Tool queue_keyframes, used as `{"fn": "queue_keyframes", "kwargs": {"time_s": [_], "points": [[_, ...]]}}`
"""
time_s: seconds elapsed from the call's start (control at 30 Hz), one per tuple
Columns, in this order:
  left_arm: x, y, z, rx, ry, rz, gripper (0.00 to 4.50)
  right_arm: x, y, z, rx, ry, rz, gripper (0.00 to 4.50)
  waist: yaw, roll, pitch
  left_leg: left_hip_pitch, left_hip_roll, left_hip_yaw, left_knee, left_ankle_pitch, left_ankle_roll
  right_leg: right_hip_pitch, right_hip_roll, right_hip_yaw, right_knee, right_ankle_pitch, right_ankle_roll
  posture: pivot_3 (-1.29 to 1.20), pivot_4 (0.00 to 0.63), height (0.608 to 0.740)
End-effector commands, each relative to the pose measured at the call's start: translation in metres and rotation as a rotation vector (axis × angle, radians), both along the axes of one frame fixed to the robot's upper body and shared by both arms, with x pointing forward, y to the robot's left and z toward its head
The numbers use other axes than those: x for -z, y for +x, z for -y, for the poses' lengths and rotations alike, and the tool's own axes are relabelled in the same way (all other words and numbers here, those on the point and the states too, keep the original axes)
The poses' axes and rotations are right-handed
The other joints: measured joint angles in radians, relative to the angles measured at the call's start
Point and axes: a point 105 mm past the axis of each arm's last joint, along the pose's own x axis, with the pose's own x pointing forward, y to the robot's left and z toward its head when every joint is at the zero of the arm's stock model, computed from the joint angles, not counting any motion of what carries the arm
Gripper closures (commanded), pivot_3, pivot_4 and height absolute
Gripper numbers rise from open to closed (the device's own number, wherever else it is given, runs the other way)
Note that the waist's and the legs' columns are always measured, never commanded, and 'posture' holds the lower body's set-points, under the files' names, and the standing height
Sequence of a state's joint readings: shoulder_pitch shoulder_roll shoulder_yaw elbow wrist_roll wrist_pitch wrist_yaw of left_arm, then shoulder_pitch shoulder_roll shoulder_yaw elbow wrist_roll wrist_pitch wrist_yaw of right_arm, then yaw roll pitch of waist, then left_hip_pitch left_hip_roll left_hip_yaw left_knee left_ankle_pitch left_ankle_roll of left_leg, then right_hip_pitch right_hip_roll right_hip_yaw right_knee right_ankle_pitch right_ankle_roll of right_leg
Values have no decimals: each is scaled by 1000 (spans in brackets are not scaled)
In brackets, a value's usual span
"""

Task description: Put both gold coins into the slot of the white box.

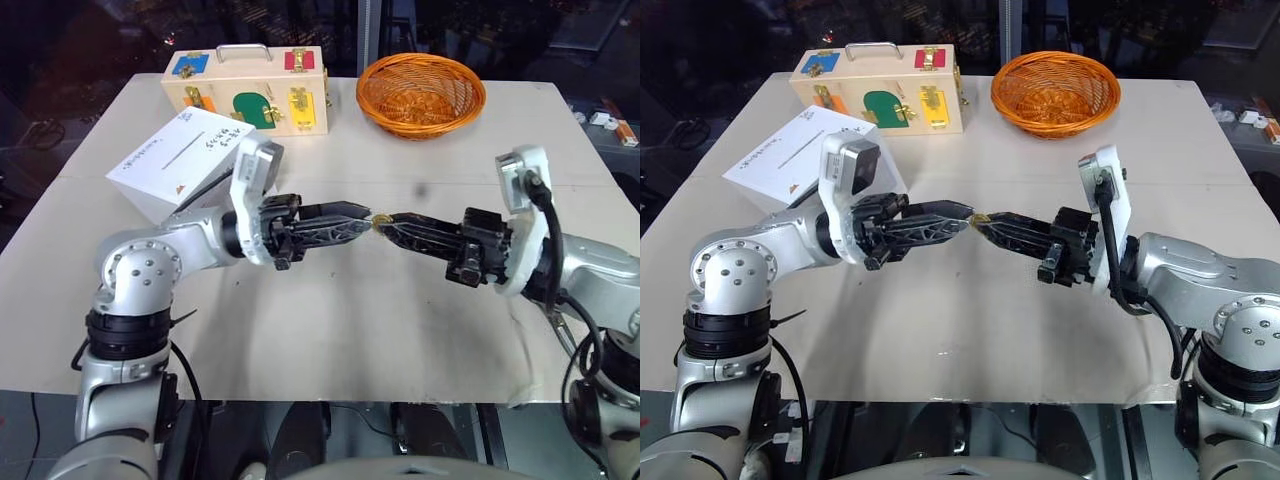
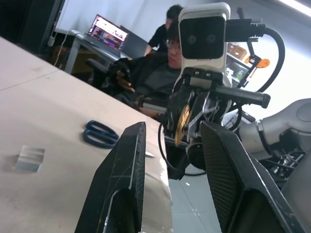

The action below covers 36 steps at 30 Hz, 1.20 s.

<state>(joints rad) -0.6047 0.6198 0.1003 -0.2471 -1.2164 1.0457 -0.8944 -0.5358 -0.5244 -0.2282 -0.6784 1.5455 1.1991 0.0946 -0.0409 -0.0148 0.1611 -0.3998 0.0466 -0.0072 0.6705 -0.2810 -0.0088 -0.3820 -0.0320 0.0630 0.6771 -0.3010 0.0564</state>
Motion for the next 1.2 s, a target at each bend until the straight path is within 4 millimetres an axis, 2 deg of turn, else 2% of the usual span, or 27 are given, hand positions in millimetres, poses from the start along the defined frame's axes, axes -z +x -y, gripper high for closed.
{"fn": "queue_keyframes", "kwargs": {"time_s": [0.03,0.1,0.2,0.47,0.73,1.07,1.1,1.13,1.2], "points": [[-6,-3,3,41,-15,14,2733,-14,-8,-4,-42,37,35,4500,0,0,0,0,0,0,0,0,0,0,0,0,0,0,0,0,150,726],[-6,-4,3,52,-17,12,2733,-16,-8,-5,-44,36,35,4500,0,0,0,0,0,0,0,0,0,0,0,0,0,0,0,0,150,726],[-6,-5,2,59,-15,11,3730,-16,-9,-6,-39,33,33,4500,0,0,1,0,0,0,0,0,0,0,0,0,0,0,0,0,150,726],[-8,-4,-1,68,-16,0,3730,-10,-11,-6,-33,-46,60,4500,2,-1,1,0,0,0,0,0,0,0,0,0,-1,0,0,0,150,726],[2,-9,-6,98,22,-28,3730,-15,-10,-2,-24,25,27,4500,1,-1,2,-1,0,0,0,0,0,0,0,0,-1,0,0,0,150,726],[2,-8,-4,98,15,-22,3730,-14,-10,-2,-19,16,24,4500,4,-1,2,-1,0,-1,0,0,0,0,0,0,-1,0,0,0,150,726],[3,-8,-4,95,17,-18,3730,-12,-7,-1,-1,4,27,4500,4,-1,2,-1,0,-1,0,0,0,0,0,0,-1,0,0,0,150,726],[4,-8,-5,85,23,-13,3730,-5,5,3,75,-36,24,4500,5,-1,2,-1,0,-1,0,0,0,0,0,0,-1,0,0,0,150,726],[9,-6,-9,46,50,7,3730,20,40,22,293,-173,9,4500,3,-1,2,-1,0,-1,0,0,0,0,0,0,-1,0,0,0,150,726]]}}
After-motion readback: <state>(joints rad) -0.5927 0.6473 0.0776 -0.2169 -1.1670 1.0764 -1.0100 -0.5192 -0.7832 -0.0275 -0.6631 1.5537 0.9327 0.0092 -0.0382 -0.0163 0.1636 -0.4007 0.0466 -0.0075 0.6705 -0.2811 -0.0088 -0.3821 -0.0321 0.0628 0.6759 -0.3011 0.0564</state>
